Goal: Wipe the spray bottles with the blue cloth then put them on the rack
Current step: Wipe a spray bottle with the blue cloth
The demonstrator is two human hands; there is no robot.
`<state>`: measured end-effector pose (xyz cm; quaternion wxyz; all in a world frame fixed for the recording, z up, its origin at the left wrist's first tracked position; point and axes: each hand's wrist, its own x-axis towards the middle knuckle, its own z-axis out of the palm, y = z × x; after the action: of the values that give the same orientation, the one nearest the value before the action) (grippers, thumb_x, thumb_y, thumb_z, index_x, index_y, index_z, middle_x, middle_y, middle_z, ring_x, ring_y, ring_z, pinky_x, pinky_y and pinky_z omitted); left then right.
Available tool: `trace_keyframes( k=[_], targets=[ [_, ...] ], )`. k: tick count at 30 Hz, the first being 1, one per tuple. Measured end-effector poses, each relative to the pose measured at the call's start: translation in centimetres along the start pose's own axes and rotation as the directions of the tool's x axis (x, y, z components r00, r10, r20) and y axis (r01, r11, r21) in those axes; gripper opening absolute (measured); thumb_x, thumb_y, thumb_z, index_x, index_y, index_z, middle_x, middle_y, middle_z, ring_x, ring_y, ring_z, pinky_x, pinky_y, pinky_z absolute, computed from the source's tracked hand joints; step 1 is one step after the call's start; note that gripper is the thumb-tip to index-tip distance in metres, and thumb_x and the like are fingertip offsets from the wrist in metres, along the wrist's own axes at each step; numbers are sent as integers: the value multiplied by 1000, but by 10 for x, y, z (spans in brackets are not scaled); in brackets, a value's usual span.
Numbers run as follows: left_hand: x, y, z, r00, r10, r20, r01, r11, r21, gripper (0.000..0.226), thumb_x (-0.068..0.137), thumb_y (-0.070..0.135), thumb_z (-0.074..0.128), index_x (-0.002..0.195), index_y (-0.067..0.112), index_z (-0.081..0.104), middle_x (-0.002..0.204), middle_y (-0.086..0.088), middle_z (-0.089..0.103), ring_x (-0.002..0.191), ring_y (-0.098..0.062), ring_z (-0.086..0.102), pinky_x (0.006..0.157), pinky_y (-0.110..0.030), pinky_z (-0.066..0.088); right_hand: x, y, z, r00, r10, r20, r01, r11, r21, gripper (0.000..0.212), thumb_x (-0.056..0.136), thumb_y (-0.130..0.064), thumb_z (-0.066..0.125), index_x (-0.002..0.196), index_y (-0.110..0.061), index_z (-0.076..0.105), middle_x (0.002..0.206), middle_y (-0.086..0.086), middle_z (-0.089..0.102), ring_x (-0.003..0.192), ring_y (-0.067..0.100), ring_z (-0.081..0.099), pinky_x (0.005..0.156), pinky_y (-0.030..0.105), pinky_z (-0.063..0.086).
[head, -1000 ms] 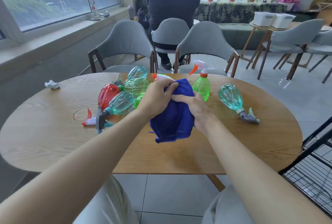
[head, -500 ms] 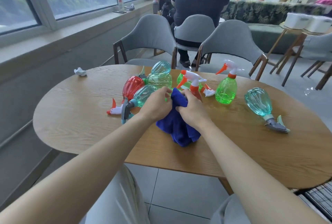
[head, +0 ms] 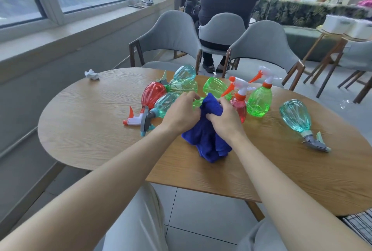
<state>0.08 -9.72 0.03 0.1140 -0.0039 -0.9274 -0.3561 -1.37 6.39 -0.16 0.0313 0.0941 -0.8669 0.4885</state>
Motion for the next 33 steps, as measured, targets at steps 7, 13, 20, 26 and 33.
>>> trace_keyframes(
  k=[7, 13, 20, 26, 33],
  targets=[
    [1, -36, -37, 937, -172, -305, 264, 920, 291, 44, 86, 25, 66, 128, 12, 57, 127, -13, 57, 122, -38, 48, 99, -49, 39, 16, -29, 34, 999, 4, -37, 4, 980, 198, 21, 95, -11, 70, 100, -24, 55, 83, -3, 64, 72, 16, 60, 66, 30, 52],
    [-14, -81, -53, 872, -430, -234, 474, 860, 188, 39, 75, 31, 69, 110, 17, 57, 100, -3, 66, 103, -34, 63, 92, -46, 44, 24, -39, 63, 993, -34, -109, 45, 993, 106, 20, 104, -20, 60, 121, -18, 48, 83, 2, 63, 66, 18, 58, 64, 37, 49],
    [-18, -84, -57, 885, -368, -286, 329, 928, -176, 29, 90, 46, 78, 103, 22, 69, 89, 8, 69, 85, -19, 69, 77, -40, 57, 28, -30, 74, 996, -82, -34, 75, 983, -169, 26, 106, -11, 51, 130, -19, 46, 84, 9, 64, 62, 26, 58, 55, 39, 43],
    [-13, -72, -63, 858, -265, -440, 153, 949, -275, 23, 100, 47, 70, 100, 24, 77, 83, 13, 71, 78, -9, 66, 71, -30, 53, 28, -29, 68, 995, -75, -68, 62, 984, -169, 20, 107, -11, 52, 126, -16, 47, 87, 9, 66, 70, 29, 63, 56, 41, 49],
    [-9, -60, -67, 851, -192, -489, 105, 974, -199, 26, 96, 55, 67, 101, 33, 81, 86, 15, 77, 83, -9, 72, 74, -42, 60, 26, -25, 53, 967, -23, -254, -2, 995, -98, 22, 105, -12, 52, 127, -9, 49, 85, 6, 63, 76, 30, 61, 65, 40, 43]
  ],
)
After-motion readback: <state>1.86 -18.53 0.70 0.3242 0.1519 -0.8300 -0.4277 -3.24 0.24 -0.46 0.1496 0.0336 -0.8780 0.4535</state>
